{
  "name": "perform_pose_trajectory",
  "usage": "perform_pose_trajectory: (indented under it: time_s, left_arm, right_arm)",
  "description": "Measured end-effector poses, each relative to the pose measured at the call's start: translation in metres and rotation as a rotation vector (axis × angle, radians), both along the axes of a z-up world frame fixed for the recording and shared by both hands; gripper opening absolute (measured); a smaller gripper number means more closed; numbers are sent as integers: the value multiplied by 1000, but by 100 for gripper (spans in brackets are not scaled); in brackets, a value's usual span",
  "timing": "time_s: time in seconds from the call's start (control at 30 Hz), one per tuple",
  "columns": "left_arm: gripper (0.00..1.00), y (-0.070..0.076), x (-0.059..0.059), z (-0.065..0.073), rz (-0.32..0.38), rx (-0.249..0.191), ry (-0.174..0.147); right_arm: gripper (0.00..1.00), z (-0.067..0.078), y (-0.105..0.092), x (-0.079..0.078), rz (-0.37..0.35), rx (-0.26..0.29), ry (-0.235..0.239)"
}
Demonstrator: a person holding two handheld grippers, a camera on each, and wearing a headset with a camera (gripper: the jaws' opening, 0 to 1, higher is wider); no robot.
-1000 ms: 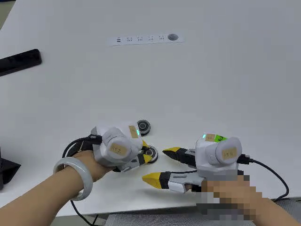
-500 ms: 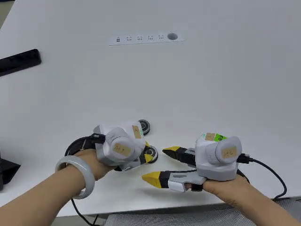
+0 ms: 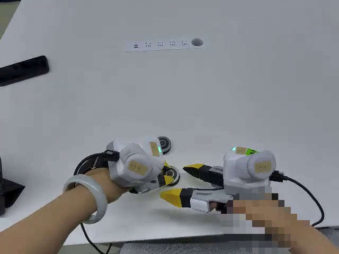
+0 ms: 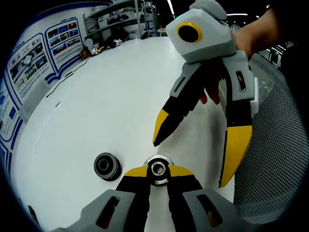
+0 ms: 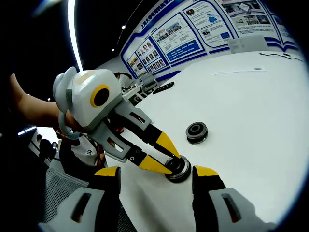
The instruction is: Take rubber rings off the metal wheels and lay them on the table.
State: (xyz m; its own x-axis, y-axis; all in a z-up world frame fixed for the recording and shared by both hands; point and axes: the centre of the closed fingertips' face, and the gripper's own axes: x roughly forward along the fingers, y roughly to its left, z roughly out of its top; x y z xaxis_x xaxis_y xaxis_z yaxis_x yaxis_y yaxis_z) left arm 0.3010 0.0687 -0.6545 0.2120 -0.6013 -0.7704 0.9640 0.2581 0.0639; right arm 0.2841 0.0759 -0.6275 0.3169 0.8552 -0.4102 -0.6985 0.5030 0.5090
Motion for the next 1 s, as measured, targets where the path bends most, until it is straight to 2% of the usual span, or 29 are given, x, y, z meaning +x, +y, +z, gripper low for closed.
perform_pose_trajectory:
  time_s: [0.37, 1.0]
  left_arm:
    - [13, 0, 1, -1, 16, -2, 32]
    - [13, 0, 1, -1, 27, -1, 41]
  right_arm:
    - [62, -6, 7, 0, 37, 16, 41]
    - [63, -12, 12, 4, 53, 27, 62]
